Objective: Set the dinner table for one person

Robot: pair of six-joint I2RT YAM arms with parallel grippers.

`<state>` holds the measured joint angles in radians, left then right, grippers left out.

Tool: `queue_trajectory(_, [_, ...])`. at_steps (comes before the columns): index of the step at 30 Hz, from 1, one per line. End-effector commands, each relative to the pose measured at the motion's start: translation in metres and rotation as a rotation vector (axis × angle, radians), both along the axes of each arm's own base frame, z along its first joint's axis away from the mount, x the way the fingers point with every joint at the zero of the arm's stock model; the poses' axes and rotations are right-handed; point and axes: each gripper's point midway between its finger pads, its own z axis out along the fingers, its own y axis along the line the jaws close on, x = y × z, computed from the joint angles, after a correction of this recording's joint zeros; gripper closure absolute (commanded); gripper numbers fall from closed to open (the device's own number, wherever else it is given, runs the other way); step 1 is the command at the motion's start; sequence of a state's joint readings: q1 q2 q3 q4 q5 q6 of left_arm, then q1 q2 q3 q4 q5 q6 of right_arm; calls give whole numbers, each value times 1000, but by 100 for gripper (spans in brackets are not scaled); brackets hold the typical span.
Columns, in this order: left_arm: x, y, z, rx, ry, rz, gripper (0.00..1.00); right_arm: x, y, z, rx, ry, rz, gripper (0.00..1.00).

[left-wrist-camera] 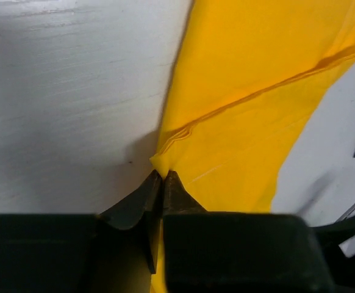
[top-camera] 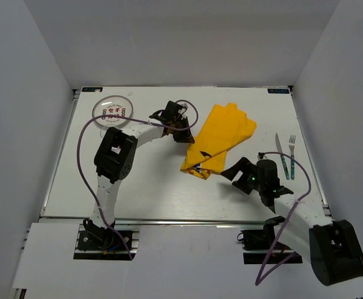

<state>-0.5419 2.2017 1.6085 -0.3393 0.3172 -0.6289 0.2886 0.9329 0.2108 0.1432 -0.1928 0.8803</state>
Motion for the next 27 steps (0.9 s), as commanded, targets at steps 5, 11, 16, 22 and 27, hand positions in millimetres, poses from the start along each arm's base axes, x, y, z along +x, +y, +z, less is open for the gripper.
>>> queue_trajectory(5, [0,-5,77,-84,-141,-16,100,21,30,3,161,-31,52,14])
queue_trajectory(11, [-5,-3,73,-83,-124,-24,100,34,30,-15,159,12,-28,25])
queue_trajectory(16, [-8,-5,72,-98,-122,-33,100,42,23,-27,116,36,-91,38])
queue_trajectory(22, [-13,-9,80,-143,-135,-49,100,48,22,-41,102,79,-135,48])
queue_trajectory(27, [-14,-8,87,-152,-156,-53,100,59,29,-45,106,95,-129,77])
